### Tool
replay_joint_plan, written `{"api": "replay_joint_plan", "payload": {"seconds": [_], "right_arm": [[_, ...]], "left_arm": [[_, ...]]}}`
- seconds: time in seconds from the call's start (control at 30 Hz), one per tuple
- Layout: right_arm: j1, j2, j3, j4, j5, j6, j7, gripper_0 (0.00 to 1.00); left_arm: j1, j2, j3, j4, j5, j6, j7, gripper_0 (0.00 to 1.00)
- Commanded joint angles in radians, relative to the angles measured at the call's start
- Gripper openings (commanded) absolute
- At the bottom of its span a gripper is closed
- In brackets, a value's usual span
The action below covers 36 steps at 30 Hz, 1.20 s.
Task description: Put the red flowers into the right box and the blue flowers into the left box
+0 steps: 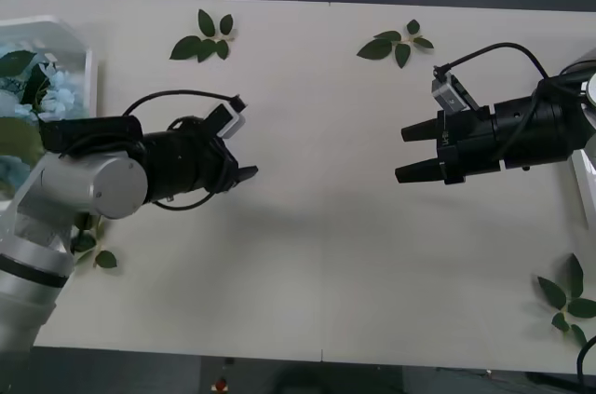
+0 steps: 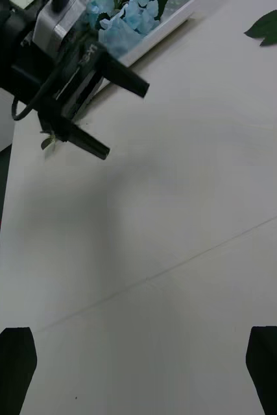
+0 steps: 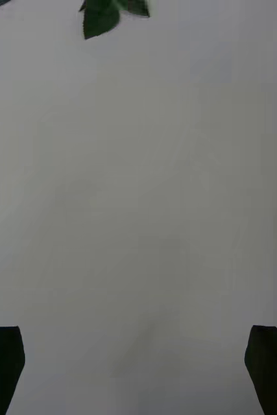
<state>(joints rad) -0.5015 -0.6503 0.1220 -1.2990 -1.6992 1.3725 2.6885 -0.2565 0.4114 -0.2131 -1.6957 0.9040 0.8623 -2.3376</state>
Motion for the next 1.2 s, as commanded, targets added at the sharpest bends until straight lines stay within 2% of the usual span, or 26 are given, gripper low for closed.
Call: {"api": "replay_joint_plan", "payload": {"seconds": [0.03,0.23,0.37,0.53,0.67,0.93,1.2], "right_arm": [[-0.022,0.012,-0.010,-0.026,0.004,-0.004,0.017,0.95],[-0.022,0.012,-0.010,-0.026,0.004,-0.004,0.017,0.95],[-0.022,0.012,-0.010,-0.026,0.004,-0.004,0.017,0.96],[-0.022,0.012,-0.010,-0.026,0.004,-0.004,0.017,0.97],[-0.022,0.012,-0.010,-0.026,0.004,-0.004,0.017,0.99],[-0.022,0.012,-0.010,-0.026,0.004,-0.004,0.017,1.00],[-0.022,0.012,-0.010,-0.026,0.004,-0.004,0.017,1.00]], "left_arm": [[0.013,0.044,0.012,-0.016,0.240,0.009,0.003,1.00],[-0.024,0.165,0.063,-0.027,0.674,0.162,-0.022,1.00],[-0.024,0.228,0.135,-0.027,0.883,0.253,-0.042,1.00],[-0.044,0.277,0.170,-0.019,0.971,0.296,-0.092,1.00],[-0.081,0.311,0.109,-0.004,0.989,0.304,-0.114,1.00],[-0.132,0.311,-0.014,0.106,1.055,0.304,-0.368,1.00],[-0.176,0.311,-0.022,0.119,1.076,0.334,-0.368,1.00]]}}
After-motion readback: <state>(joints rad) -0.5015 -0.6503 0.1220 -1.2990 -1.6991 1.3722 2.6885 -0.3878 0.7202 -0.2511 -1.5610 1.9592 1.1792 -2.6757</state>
